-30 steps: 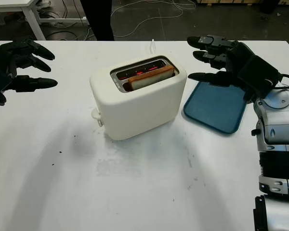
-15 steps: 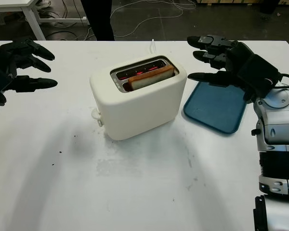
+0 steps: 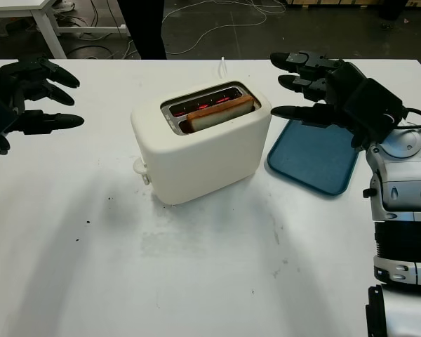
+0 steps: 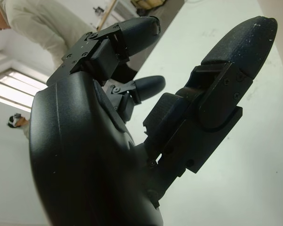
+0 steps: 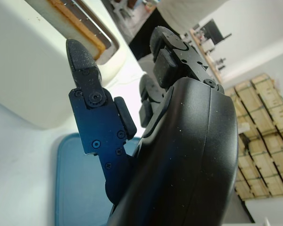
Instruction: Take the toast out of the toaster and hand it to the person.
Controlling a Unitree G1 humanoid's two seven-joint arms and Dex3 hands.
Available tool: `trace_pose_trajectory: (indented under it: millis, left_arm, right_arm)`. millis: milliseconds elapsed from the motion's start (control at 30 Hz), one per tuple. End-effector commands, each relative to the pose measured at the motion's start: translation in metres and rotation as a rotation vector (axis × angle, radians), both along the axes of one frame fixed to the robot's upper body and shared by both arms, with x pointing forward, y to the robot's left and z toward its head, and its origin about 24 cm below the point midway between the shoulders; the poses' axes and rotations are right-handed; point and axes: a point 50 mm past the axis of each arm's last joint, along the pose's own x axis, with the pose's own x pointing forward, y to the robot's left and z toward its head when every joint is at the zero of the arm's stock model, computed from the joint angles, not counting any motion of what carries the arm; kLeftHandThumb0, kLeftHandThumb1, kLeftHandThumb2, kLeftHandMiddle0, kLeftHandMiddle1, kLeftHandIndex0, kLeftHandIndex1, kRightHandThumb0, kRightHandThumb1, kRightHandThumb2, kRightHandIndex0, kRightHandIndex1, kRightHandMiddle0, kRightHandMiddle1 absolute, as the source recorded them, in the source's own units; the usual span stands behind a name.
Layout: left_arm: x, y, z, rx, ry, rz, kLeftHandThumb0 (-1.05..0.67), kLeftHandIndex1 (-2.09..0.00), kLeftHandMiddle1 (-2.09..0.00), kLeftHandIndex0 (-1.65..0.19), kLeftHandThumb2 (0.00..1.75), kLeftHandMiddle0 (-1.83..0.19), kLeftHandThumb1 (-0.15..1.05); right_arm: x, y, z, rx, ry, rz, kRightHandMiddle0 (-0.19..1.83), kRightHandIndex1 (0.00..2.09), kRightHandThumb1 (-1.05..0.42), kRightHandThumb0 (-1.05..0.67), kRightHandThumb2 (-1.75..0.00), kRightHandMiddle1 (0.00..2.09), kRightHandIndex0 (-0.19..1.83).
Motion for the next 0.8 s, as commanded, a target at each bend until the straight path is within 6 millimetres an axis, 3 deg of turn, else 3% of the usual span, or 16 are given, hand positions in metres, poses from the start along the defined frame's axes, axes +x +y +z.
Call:
trace_pose_trajectory:
  millis: [0, 367, 567, 767]
  left_arm:
    - [-0.001, -0.002, 0.003, 0.016, -0.017, 0.004, -1.05, -1.14, -1.30, -0.53, 0.01, -0.47, 0.58]
    - [-0.001, 0.000, 0.003, -0.001, -0.012, -0.003, -1.05, -1.13, -1.30, -0.53, 0.00, -0.46, 0.57]
    - [0.000, 0.000, 0.003, 0.004, -0.013, -0.006, -1.05, -1.13, -1.30, -0.53, 0.00, -0.46, 0.57]
    - [0.000, -0.001, 0.003, 0.000, -0.019, -0.013, -1.05, -1.14, -1.30, -0.53, 0.00, -0.47, 0.57]
  right_arm:
    - [-0.001, -0.002, 0.002, 0.012, -0.007, -0.008, 0.41, 0.23, -0.79, -0.39, 0.00, 0.00, 0.28]
    - [-0.002, -0.003, 0.001, 0.011, -0.012, -0.004, 0.43, 0.27, -0.78, -0.44, 0.00, 0.01, 0.28]
    - [-0.004, -0.012, -0.001, -0.005, -0.033, -0.012, 0.45, 0.30, -0.81, -0.58, 0.00, 0.02, 0.31]
    - [-0.004, -0.014, -0.002, 0.030, -0.015, -0.014, 0.45, 0.31, -0.75, -0.52, 0.00, 0.01, 0.29]
